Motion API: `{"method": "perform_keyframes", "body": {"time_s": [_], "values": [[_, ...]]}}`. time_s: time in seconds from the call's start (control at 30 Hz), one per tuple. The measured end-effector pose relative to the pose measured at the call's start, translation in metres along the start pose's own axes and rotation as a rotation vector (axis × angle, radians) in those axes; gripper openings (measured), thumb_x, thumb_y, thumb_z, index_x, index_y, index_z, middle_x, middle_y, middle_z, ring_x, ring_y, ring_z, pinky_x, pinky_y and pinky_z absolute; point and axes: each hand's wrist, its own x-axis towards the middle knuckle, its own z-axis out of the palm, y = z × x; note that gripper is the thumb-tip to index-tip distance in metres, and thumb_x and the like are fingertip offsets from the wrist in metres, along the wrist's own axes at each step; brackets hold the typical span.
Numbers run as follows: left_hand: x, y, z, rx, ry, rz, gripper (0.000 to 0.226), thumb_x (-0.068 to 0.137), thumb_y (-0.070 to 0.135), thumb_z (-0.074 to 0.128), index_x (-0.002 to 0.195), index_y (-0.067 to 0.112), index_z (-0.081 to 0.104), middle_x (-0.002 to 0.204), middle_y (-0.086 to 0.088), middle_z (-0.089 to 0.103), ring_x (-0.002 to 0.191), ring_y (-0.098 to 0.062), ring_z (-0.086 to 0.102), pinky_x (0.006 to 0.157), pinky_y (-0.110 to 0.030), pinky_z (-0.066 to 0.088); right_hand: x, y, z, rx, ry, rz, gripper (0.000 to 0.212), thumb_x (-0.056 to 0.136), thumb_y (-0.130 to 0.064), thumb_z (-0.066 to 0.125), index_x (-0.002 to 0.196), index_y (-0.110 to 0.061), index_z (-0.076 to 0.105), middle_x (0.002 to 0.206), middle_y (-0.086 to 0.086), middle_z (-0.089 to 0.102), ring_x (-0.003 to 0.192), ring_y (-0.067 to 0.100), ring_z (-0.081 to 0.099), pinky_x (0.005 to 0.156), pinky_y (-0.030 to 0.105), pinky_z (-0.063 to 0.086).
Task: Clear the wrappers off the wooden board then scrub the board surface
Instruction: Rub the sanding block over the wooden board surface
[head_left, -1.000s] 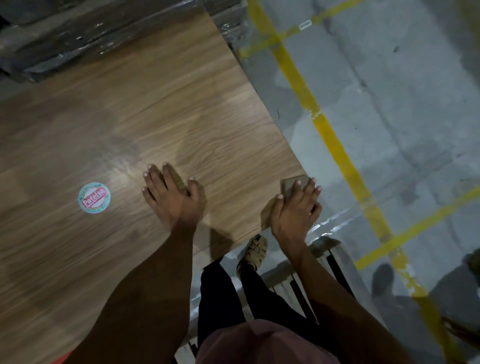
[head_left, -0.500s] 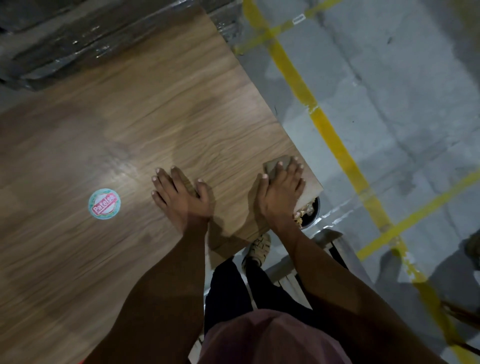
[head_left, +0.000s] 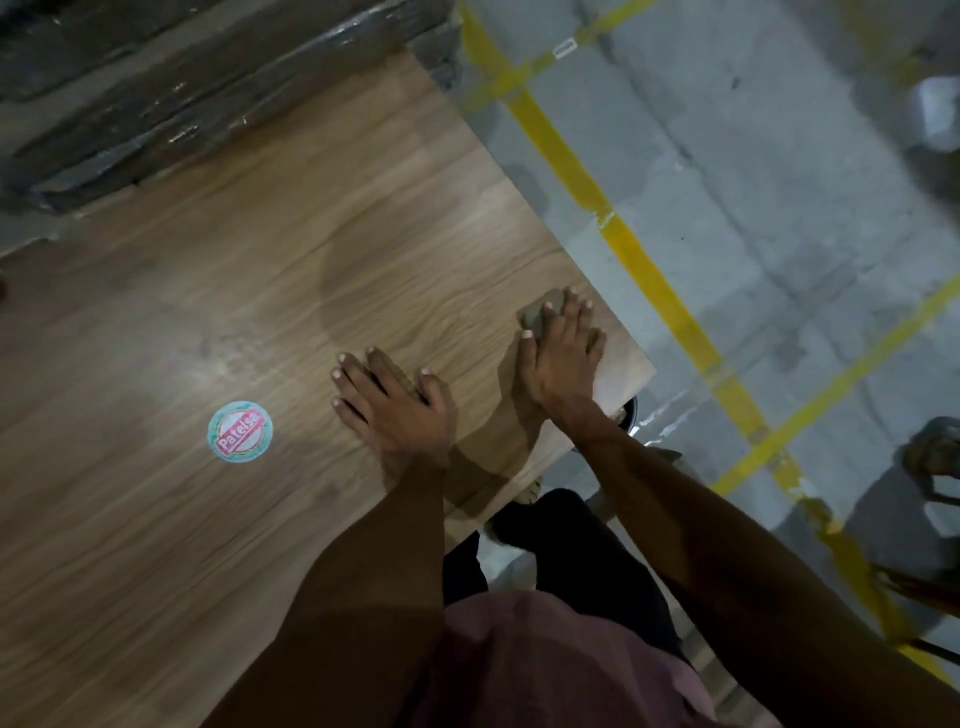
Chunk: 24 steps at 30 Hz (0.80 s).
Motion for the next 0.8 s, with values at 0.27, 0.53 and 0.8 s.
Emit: {"method": "perform_keyframes", "body": {"time_s": [0.27, 0.53, 0.8], "values": [[0.002, -0.001, 0.002, -0.005, 0.038, 0.012, 0.07, 0.099, 0.051, 0.038, 0.155, 0.009, 0.037, 0.165, -0.022, 0.027, 0.154, -0.038, 0.024, 0.123, -0.054, 0.019, 0.04, -0.012, -0.009, 0.04, 0.037, 0.051, 0.062, 0.102, -0.043, 0.033, 0.155, -0.011, 0.036, 0.172, 0.012, 0.011, 0.159, 0.033, 0.005, 0.123, 0.059, 0.004], [0.001, -0.002, 0.001, -0.025, 0.044, 0.008, 0.069, 0.096, 0.052, 0.046, 0.153, 0.013, 0.041, 0.163, -0.02, 0.03, 0.152, -0.038, 0.027, 0.121, -0.052, 0.019, 0.031, -0.039, 0.01, -0.087, -0.031, -0.148, 0.068, 0.099, -0.046, 0.026, 0.154, -0.008, 0.039, 0.169, 0.018, 0.018, 0.156, 0.04, 0.015, 0.121, 0.062, 0.014], [0.072, 0.014, -0.014, -0.011, 0.094, -0.126, 0.049, 0.091, 0.049, 0.051, 0.126, 0.014, 0.055, 0.127, -0.018, 0.053, 0.114, -0.037, 0.051, 0.096, -0.047, 0.039, 0.084, -0.04, -0.008, -0.02, 0.027, -0.018, 0.06, 0.106, -0.04, 0.037, 0.158, -0.01, 0.033, 0.172, 0.015, 0.01, 0.158, 0.038, 0.006, 0.124, 0.061, 0.006]]}}
